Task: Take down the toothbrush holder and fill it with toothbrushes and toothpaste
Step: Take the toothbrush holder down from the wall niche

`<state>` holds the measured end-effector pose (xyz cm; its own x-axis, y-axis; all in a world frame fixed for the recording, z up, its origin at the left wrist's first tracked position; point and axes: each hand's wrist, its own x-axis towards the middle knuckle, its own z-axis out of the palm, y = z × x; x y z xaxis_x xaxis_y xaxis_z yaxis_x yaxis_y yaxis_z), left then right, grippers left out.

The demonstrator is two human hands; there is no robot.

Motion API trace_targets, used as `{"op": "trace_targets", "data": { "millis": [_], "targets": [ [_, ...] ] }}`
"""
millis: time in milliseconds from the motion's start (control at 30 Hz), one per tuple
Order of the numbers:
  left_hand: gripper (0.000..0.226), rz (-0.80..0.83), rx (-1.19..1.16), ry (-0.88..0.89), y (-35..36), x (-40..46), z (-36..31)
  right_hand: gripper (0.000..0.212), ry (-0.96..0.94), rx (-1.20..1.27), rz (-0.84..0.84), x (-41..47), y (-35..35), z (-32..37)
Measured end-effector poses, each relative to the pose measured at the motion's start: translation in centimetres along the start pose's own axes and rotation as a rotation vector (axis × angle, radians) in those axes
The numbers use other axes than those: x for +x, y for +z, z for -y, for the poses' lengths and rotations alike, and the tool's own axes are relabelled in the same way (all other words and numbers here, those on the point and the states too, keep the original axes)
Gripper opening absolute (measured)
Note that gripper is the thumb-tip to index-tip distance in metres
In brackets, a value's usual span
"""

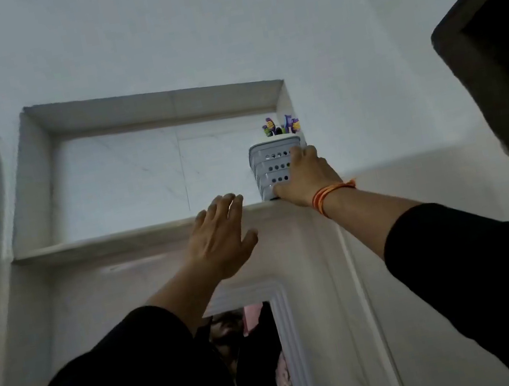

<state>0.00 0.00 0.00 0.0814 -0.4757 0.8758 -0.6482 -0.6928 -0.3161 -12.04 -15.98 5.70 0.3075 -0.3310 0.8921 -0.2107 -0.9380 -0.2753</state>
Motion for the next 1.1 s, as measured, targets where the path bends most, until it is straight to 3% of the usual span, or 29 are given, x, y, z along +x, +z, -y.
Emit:
{"op": "trace_targets", "data": {
  "millis": [167,300,433,733,900,1000,1100],
  "targets": [
    [0.084,-0.024,0.116,-0.078,4.5,-0.3,1.0,0.109,0.066,0.002,-0.062,2.8,4.1,0.1],
    [0.087,-0.106,0.081,-0.114,5.6,0.1,0.4,0.127,0.161,0.075,-0.085,5.2,5.4,0.1],
    [0.087,-0.065,0.049,-0.101,5.1,0.0,0.7,0.142,0.290,0.171,-0.080,6.2,5.9,0.4],
    [0.089,0.214,-0.071,-0.021,1.6,0.5,2.0,0.112,0.312,0.553,-0.161,3.5,1.9,1.2],
    [0.079,0.203,-0.295,-0.038,-0.3,-1.9,2.2,0.117,0.246,0.604,-0.106,0.6,-1.1,1.1],
    [0.074,0.219,-0.338,-0.038,-1.1,-4.0,1.9,0.125,0.234,0.650,-0.025,-2.9,-1.8,1.1],
    [0.069,0.248,-0.374,-0.043,-1.1,-7.2,1.2,0.119,0.233,0.711,0.053,-8.0,-1.0,0.8]
  ]
}}
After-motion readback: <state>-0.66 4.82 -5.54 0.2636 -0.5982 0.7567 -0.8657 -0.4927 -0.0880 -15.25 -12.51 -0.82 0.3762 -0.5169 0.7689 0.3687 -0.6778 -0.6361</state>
